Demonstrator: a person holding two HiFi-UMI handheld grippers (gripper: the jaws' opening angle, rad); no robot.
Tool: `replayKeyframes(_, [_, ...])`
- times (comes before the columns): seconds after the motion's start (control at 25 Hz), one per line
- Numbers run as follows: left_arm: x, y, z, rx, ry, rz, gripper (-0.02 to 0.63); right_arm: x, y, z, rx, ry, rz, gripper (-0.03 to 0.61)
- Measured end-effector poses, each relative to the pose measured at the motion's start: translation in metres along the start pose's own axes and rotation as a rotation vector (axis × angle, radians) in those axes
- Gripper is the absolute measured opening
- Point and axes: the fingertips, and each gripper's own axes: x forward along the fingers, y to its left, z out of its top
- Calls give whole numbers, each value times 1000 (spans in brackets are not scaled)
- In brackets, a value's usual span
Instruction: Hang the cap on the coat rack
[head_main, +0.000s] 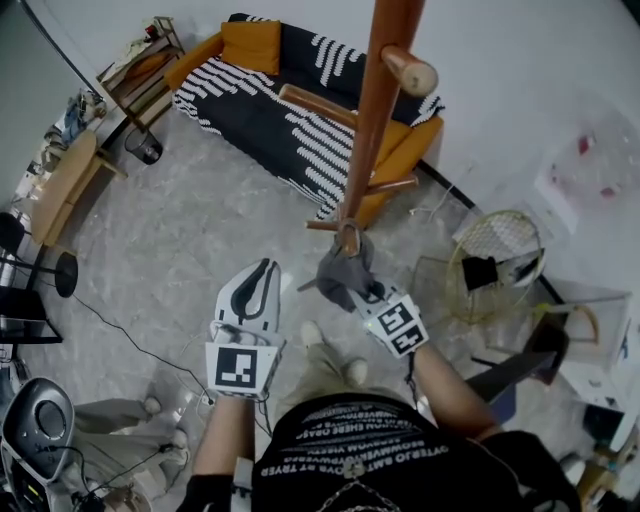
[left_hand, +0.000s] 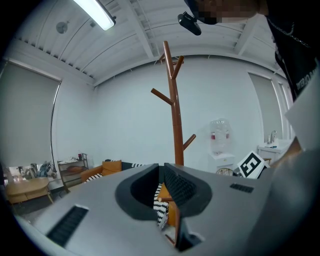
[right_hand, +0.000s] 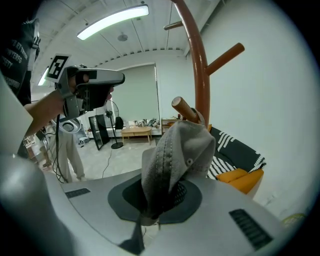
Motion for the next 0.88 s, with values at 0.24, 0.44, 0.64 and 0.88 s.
replayKeyframes(0.24, [-3,-4,1,3,0,-16,32,8,-1,-18,27,57,-15,15])
replayKeyframes(0.44, [-9,-11,9,10,-11,-25,32,3,-6,-27,26,95,-55,53])
replayKeyframes(0.64, [-23,-26,17,18,-30,-27,32,-18,-6,-33,13,89,-95,160])
replayKeyframes(0.88, [-37,-46,25,21,-48,-29,32,-60,-5,-6,-26,-19,-140,166])
